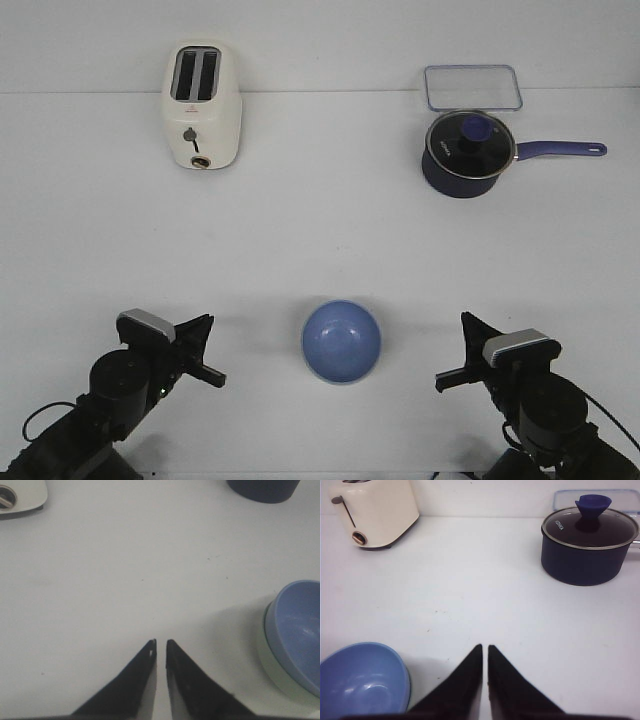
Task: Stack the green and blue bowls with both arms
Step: 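Open the left gripper and withdraw it from the stacked bowls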
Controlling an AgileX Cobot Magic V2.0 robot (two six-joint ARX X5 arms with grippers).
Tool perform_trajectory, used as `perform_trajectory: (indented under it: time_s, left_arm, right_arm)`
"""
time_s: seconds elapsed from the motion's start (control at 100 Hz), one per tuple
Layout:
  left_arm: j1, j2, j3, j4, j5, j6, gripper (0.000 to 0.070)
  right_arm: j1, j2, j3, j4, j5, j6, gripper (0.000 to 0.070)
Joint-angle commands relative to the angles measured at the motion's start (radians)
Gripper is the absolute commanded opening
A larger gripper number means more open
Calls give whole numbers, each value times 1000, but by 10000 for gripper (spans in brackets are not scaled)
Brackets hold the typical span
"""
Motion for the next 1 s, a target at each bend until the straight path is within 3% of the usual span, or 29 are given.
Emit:
perform_trajectory:
  time_s: [0.0,0.48,0.57,0.6,0.68,0.73,0.89,0.99]
  left_arm:
    - [-6,-7,17,10,-4,-1,15]
    - [-6,-105,17,13,-4,-1,15]
    - [3,-137,11,14,-5,21,15]
    - [17,-153,2,23,-5,73,15]
    - [106,-202,-76,114,5,231,15]
    - [184,-239,-142,178,5,271,15]
    - [479,-391,-372,332,6,231,15]
    - [613,-459,-458,351,68,211,15]
  right_arm:
    - [7,-3,5,18,0,2,11]
    - [7,-3,5,54,0,2,11]
    - [7,-3,5,54,0,2,11]
    - [7,-3,5,55,0,2,11]
    - [7,-3,5,55,0,2,11]
    - [7,-3,5,54,0,2,11]
    - [7,-3,5,55,0,2,11]
    - [7,-3,5,54,0,2,10]
